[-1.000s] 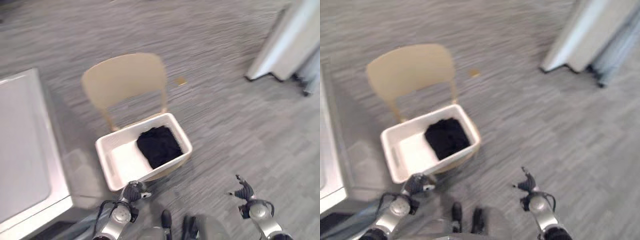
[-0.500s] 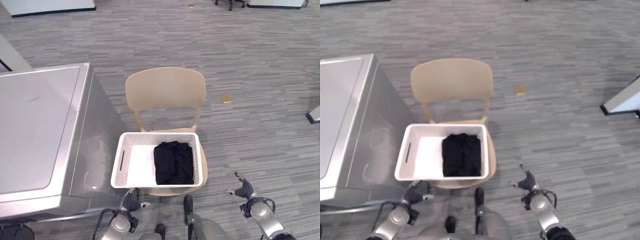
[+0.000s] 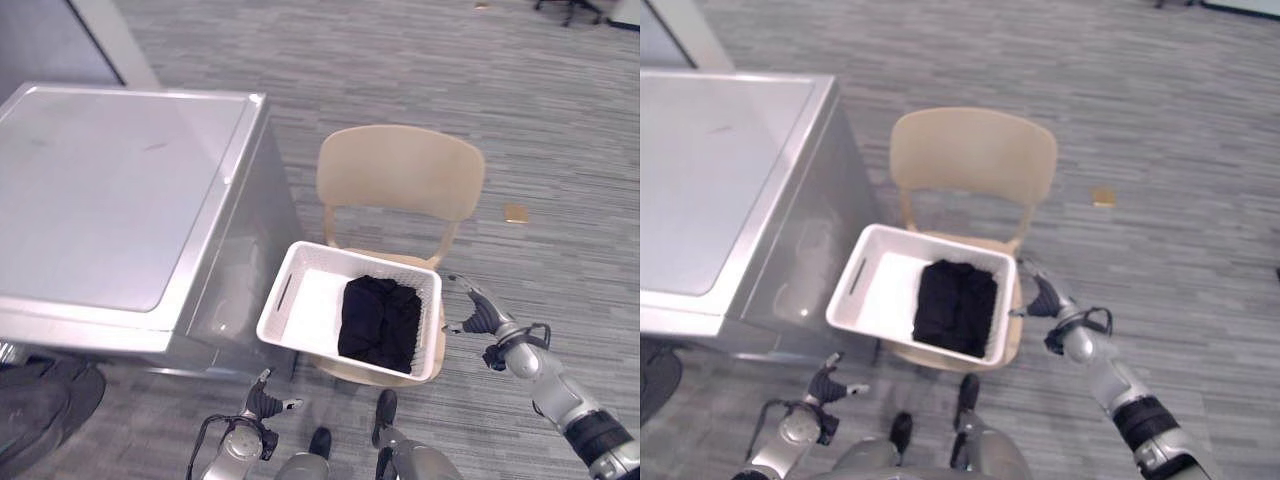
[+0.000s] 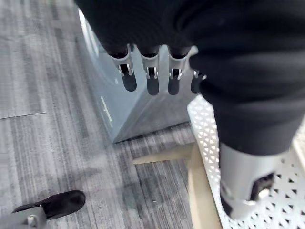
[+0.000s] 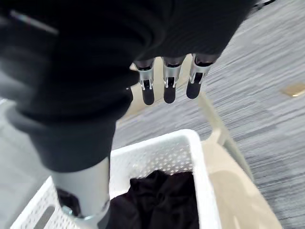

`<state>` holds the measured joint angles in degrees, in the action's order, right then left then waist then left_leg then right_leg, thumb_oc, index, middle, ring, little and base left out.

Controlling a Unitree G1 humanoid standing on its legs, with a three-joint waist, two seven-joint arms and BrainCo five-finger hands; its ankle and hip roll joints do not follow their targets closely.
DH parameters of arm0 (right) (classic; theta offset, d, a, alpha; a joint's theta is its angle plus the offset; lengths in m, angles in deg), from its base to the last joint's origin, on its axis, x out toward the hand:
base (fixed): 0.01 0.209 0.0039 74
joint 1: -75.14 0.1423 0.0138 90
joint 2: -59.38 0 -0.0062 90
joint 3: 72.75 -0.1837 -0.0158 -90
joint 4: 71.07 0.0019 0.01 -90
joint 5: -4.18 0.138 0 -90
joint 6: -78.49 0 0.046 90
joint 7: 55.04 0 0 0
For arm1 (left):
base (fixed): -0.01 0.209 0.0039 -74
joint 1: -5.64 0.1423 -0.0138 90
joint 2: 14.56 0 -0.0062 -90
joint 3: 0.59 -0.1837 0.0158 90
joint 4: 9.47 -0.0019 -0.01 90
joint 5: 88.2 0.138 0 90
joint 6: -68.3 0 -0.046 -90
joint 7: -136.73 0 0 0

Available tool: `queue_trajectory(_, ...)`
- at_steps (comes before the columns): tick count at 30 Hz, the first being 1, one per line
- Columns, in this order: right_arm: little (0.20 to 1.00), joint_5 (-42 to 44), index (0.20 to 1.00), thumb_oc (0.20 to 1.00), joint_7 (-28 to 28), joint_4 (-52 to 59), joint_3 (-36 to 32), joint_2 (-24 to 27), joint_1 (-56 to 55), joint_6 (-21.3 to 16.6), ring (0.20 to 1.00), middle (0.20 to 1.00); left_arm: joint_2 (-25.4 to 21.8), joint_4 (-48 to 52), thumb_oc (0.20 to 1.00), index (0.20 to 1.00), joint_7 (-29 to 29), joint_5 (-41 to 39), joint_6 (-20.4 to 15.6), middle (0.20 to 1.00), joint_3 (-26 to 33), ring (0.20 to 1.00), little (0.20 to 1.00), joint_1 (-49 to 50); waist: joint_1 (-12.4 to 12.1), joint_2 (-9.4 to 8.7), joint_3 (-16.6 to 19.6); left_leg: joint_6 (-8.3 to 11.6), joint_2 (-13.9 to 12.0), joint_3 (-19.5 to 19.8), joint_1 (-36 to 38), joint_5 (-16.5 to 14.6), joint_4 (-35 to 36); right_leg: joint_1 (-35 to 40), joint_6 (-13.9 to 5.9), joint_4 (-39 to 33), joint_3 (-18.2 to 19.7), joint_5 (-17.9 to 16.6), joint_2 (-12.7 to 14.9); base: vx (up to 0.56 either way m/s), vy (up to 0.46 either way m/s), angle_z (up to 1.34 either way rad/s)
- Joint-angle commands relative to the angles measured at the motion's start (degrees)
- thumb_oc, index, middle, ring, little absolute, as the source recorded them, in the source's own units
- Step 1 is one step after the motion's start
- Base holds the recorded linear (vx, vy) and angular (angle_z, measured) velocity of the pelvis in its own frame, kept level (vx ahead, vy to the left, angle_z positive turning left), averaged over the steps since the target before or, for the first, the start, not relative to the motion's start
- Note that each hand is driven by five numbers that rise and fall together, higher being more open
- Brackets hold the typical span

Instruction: Grab the laundry basket,head to the washer,open it,put in the laundry and shut it.

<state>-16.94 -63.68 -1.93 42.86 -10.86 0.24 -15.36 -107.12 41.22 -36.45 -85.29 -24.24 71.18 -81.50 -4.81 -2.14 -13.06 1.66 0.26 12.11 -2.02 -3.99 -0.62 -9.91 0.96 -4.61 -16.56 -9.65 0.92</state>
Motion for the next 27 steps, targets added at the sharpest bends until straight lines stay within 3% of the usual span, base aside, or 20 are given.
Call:
queue_trajectory(1, 1.000, -3.87, 1.000, 1.000, -2.40, -1.55, 2.38, 2.42, 3.81, -0.30, 1.000, 1.000, -3.17, 0.43, 1.000, 1.000, 1.49, -0.10, -1.99, 1.000, -0.35, 1.000, 1.000, -2.92, -1.84, -1.20, -0.57, 2.37, 2.07, -5.68, -7.67, 6.95, 2.52, 2.72, -6.18, 5.19, -2.12, 12.90, 2.59, -0.10, -0.006, 0.41)
queue_trajectory(3, 1.000, -3.99, 1.000, 1.000, -2.76, -2.98, 2.87, 2.72, 5.32, -0.06, 1.000, 1.000, -3.34, 0.39, 1.000, 1.000, 1.61, -0.36, -2.12, 1.000, -0.32, 1.000, 1.000, -3.23, -1.97, -0.98, -0.93, 2.43, 1.75, -7.02, -8.81, 7.34, 2.35, 1.94, -6.28, 5.22, -3.09, 12.58, 2.99, -0.06, 0.026, 0.59)
queue_trajectory(5, 1.000, -4.89, 1.000, 1.000, -4.17, -10.25, 5.91, 2.24, 11.10, 1.07, 1.000, 1.000, -3.80, -0.71, 1.000, 1.000, 2.33, -1.46, -2.82, 1.000, -0.46, 1.000, 1.000, -3.59, -3.21, -0.06, -2.77, 2.62, -0.04, -11.96, -11.07, 8.22, 2.24, 0.03, -6.29, 6.24, -5.46, 12.47, 3.75, -0.04, 0.050, 0.70)
queue_trajectory(10, 1.000, -5.29, 1.000, 1.000, -5.69, -19.03, 9.66, 1.77, 18.36, 2.14, 1.000, 1.000, -4.73, -2.23, 1.000, 1.000, 3.29, -2.39, -3.50, 1.000, -1.00, 1.000, 1.000, -4.61, -4.85, 0.66, -4.47, 2.57, 0.07, -11.21, -14.14, 9.98, 2.96, -3.79, -5.71, 8.98, -6.24, 13.21, 3.78, -0.03, 0.026, 0.19)
queue_trajectory(12, 1.000, -6.11, 1.000, 1.000, -6.31, -27.29, 13.01, 0.59, 23.43, 3.46, 1.000, 1.000, -6.10, -2.19, 1.000, 1.000, 3.68, -3.58, -3.95, 1.000, -1.59, 1.000, 1.000, -6.25, -6.41, 1.42, -6.11, 3.05, 0.29, -10.03, -15.77, 9.93, 3.43, -6.59, -5.26, 11.80, -5.74, 15.40, 4.05, 0.02, -0.021, 0.12)
queue_trajectory(15, 1.000, -5.91, 1.000, 1.000, -7.12, -35.78, 14.34, -0.96, 27.57, 4.76, 1.000, 1.000, -6.60, -2.55, 1.000, 1.000, 4.38, -5.32, -4.44, 1.000, -2.27, 1.000, 1.000, -8.56, -7.84, 2.68, -7.47, 3.24, 0.83, -9.03, -18.12, 11.08, 3.76, -9.48, -5.02, 13.44, -6.33, 15.46, 4.57, -0.02, -0.005, 0.22)
queue_trajectory(22, 1.000, -0.13, 1.000, 1.000, -6.74, -44.28, 12.54, -4.96, 29.33, 5.81, 1.000, 1.000, -5.92, -3.42, 1.000, 1.000, 4.96, -7.95, -4.62, 1.000, -3.45, 1.000, 1.000, -12.54, -9.57, 4.67, -8.48, 3.72, 1.99, -7.35, -20.60, 12.75, 4.92, -12.00, -5.16, 13.49, -6.96, 15.10, 4.56, -0.03, -0.004, 0.14)
queue_trajectory(24, 0.200, 5.12, 0.200, 0.200, -5.48, -41.62, 11.03, -6.87, 27.50, 5.04, 0.200, 0.200, -5.16, -4.65, 1.000, 1.000, 4.54, -7.48, -4.23, 1.000, -4.04, 1.000, 1.000, -12.92, -9.60, 4.54, -8.13, 3.82, 2.35, -6.54, -20.37, 12.71, 5.17, -11.30, -5.26, 12.84, -7.15, 15.11, 4.56, 0.03, -0.023, 0.09)
queue_trajectory(26, 0.200, 6.67, 0.200, 0.200, -5.07, -40.24, 10.51, -7.43, 26.68, 4.83, 0.200, 0.200, -4.93, -4.94, 1.000, 1.000, 4.43, -7.26, -4.06, 1.000, -4.22, 1.000, 1.000, -12.84, -9.49, 4.42, -7.95, 3.87, 2.43, -6.40, -20.17, 12.56, 5.28, -10.90, -5.32, 12.54, -7.13, 15.09, 4.52, 0.02, 0.008, 0.21)
queue_trajectory(27, 0.200, 11.47, 0.200, 0.200, -4.55, -37.46, 8.31, -9.23, 24.42, 4.16, 0.200, 0.200, -4.39, -5.14, 1.000, 1.000, 4.02, -7.02, -3.59, 1.000, -4.24, 1.000, 1.000, -12.70, -9.02, 4.12, -7.67, 3.91, 2.51, -6.36, -19.57, 12.29, 5.43, -10.17, -5.50, 11.89, -6.86, 14.79, 4.46, 0.03, 0.024, 0.24)
